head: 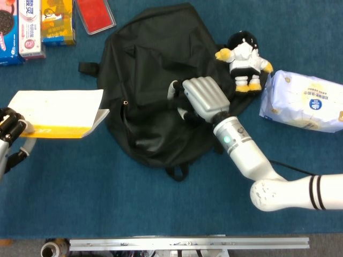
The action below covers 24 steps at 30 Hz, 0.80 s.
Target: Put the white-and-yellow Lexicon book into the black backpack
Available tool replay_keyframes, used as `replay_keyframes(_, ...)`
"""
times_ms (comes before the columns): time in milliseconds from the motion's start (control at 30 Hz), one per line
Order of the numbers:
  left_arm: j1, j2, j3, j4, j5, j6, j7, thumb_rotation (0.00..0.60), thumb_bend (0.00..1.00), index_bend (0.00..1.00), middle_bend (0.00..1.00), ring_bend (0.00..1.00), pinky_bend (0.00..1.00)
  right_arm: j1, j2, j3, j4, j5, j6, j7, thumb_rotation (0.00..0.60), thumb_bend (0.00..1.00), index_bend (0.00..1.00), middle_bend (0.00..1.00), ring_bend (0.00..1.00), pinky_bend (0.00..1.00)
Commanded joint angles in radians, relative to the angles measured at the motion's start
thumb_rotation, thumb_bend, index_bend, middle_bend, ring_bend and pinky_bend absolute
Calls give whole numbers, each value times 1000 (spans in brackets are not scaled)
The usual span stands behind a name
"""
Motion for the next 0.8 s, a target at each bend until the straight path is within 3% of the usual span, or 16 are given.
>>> replay_keyframes(33,-2,2,0,2,5,2,-4,600,340,717,559,408,496,18,-16,23,15,21,6,-13,600,840,691,651,588,835)
replay_keyframes(267,-5,5,-2,8,21,19,-31,600,340,717,561,408,501,50,-64,89,43,89,72,-49,600,962,758,702,693,956)
replay_keyframes(500,-13,15,-1,5,39,30,-57,600,340,717,563,408,503,78,-141,169,98,146,140,-39,600,974,758,704,704,970)
replay_keyframes(800,-39,23,10,-17,88,18,-48,600,340,716,563,408,503,114,-234,317,127,153,212,60,600,985,759,705,711,978)
